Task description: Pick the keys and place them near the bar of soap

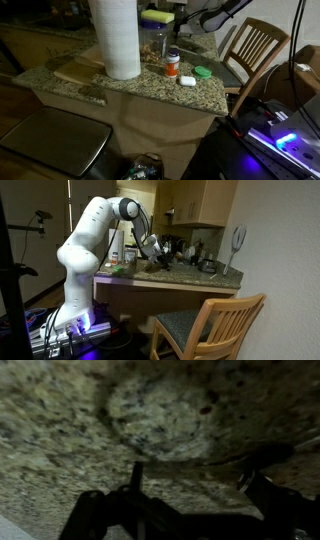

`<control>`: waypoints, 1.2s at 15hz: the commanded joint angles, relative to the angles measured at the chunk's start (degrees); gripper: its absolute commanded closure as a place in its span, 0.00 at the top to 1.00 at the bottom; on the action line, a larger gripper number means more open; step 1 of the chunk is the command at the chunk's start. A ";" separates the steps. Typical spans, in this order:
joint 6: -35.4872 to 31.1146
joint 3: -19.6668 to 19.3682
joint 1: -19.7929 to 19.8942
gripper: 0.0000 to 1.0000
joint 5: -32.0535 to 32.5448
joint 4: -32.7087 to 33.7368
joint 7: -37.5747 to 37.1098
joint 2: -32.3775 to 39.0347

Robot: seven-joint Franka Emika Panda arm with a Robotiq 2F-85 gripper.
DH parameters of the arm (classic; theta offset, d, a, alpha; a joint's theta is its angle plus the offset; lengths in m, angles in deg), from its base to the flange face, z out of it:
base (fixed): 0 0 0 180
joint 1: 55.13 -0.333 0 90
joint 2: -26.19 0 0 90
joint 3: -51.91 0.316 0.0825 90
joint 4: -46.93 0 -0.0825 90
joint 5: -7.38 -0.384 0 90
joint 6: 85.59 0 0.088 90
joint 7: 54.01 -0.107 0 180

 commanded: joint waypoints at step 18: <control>26.13 -2.05 -5.68 1.00 -28.69 6.28 18.75 -1.86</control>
